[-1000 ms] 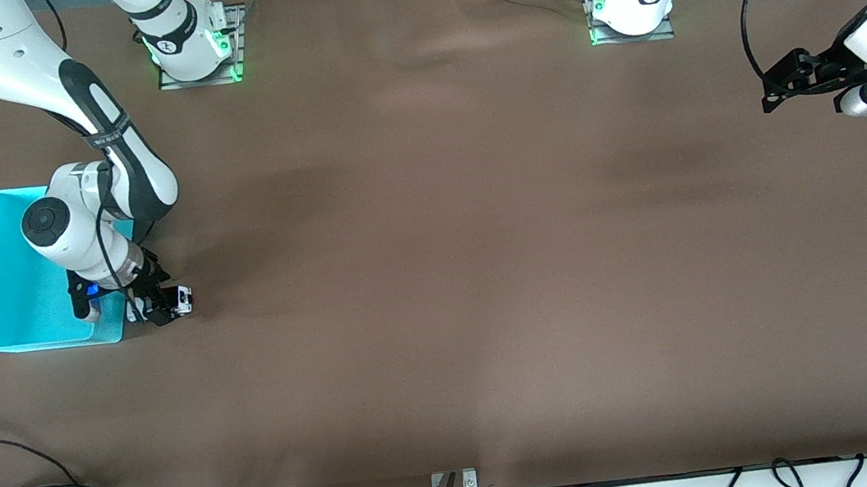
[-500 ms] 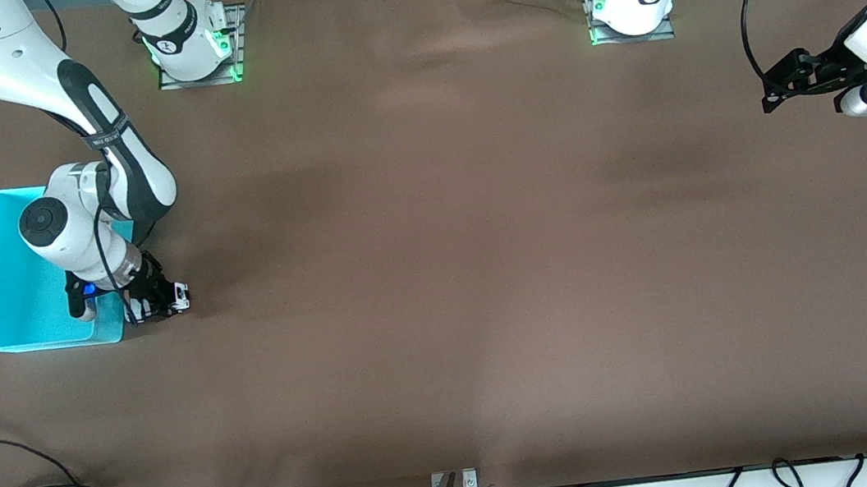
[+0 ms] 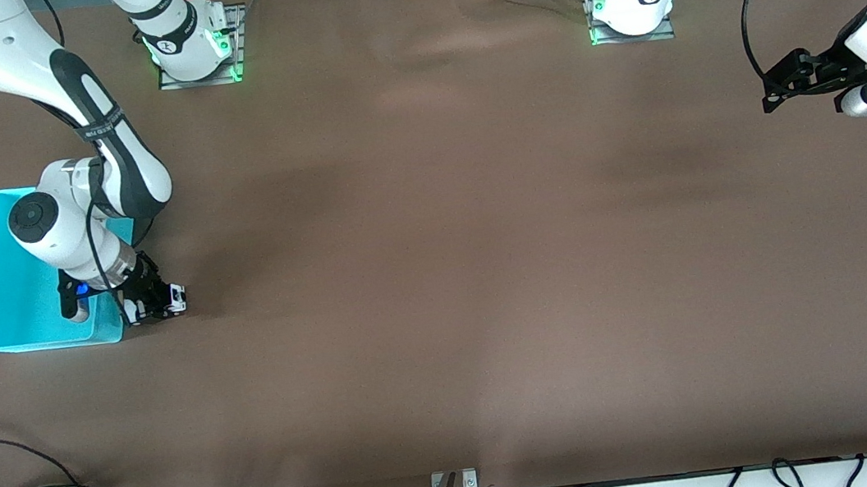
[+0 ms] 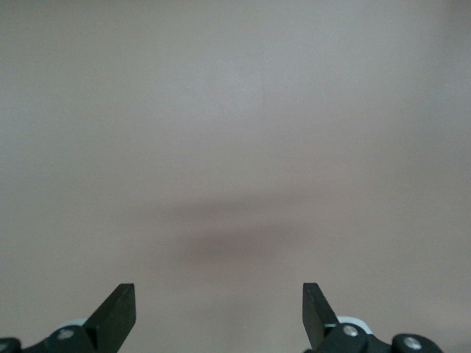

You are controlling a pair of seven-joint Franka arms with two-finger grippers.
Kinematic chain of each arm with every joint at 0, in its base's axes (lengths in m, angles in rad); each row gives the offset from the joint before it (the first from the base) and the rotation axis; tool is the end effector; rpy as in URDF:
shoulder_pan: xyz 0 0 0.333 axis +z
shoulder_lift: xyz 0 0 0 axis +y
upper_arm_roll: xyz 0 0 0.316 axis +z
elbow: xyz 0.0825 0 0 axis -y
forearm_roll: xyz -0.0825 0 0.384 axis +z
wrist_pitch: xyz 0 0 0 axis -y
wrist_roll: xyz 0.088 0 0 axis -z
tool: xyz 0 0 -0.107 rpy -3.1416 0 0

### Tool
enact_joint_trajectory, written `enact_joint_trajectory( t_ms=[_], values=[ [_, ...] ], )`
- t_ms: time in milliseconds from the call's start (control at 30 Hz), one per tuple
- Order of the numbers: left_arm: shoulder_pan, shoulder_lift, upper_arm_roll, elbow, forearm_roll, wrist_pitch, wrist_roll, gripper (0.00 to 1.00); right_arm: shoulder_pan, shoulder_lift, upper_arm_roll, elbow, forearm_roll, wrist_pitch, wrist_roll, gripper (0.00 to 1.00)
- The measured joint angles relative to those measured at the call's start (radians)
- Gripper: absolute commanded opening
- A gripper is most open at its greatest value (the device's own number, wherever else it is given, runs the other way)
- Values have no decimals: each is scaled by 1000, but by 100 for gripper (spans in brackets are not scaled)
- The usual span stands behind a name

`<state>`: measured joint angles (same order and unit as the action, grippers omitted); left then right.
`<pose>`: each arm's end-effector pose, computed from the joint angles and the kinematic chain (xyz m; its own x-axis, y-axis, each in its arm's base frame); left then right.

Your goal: Wind and store white jeep toy

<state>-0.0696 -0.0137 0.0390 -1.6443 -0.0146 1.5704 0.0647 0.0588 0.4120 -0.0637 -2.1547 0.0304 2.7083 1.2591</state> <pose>0.5475 -0.0182 0.5974 0.9937 -0.0951 -0.0591 -0.0942 -0.9954 0.0190 0.5825 -0.0037 0.2191 0.2796 -0.9587 0.0521 -0.9496 -0.2841 -0.1327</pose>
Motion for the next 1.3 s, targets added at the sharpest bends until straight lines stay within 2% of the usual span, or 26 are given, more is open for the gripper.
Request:
enact_joint_trajectory(
  t_ms=[467, 733, 900, 1300],
  values=[
    [0, 0, 0, 0, 0, 0, 0, 100, 8, -164, 62, 4, -3, -208, -21, 0],
    [0, 0, 0, 0, 0, 0, 0, 100, 4, -210, 56, 18, -5, -352, -230, 0],
    [0, 0, 0, 0, 0, 0, 0, 100, -1, -221, 8, 19, -5, -396, -387, 0],
    [0, 0, 0, 0, 0, 0, 0, 100, -16, -226, -165, 48, -62, -498, -768, 0]
  ],
)
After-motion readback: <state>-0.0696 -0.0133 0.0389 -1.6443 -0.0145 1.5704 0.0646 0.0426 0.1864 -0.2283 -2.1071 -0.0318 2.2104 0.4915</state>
